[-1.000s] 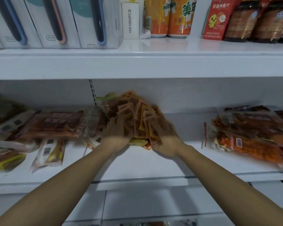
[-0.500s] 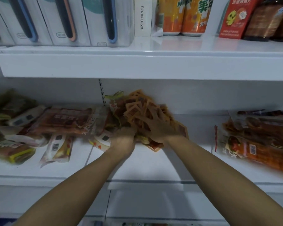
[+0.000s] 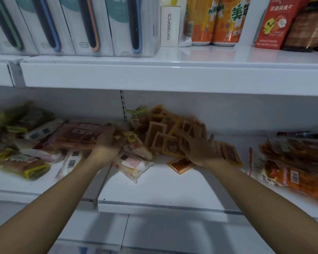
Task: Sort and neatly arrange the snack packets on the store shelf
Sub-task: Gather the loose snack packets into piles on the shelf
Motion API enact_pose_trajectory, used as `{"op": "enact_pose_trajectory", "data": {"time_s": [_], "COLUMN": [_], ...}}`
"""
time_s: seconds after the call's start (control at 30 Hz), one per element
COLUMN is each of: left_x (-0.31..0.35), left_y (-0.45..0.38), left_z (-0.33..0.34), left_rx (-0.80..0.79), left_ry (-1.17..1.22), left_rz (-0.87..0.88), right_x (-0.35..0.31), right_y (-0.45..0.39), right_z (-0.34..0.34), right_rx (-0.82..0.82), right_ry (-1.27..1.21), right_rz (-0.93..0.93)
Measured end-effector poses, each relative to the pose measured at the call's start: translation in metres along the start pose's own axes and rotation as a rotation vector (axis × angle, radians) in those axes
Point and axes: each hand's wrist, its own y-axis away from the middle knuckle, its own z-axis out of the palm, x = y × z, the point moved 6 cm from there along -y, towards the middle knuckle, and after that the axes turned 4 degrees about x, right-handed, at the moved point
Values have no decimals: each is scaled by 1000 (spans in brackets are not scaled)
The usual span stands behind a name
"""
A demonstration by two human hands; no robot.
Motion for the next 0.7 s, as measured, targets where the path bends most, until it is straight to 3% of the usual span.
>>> {"op": "enact_pose_trajectory", "data": {"time_s": [0.2, 0.23, 0.3, 0.4, 0.53, 0.63, 0.7], "left_x": [-10, -9, -15, -39, -50, -30, -35], "left_y": [11, 10, 2, -12, -9, 1, 2], "left_z": [-22, -26, -34, -32, -34, -24, -19], "left_rx": [237, 292, 392, 294, 212, 47, -5], "left_ry": [683, 754, 854, 1075, 1268, 1396, 1370], "left_rz": [-360, -433, -538, -682, -750, -674, -657], "right_x": [-66, -81, -116, -163, -189, -196, -187], "right_y": [-6, -13, -28, -34, -34, -27, -32], "right_z": [-31, -33, -30, -19, 0, 3, 1], "right_rx": [271, 283, 116, -149, -173, -194, -125], "right_ry": [-175, -267, -586, -959, -1343, -1375, -1231], "right_rz": [-135, -149, -127, -70, 150, 205, 174]}}
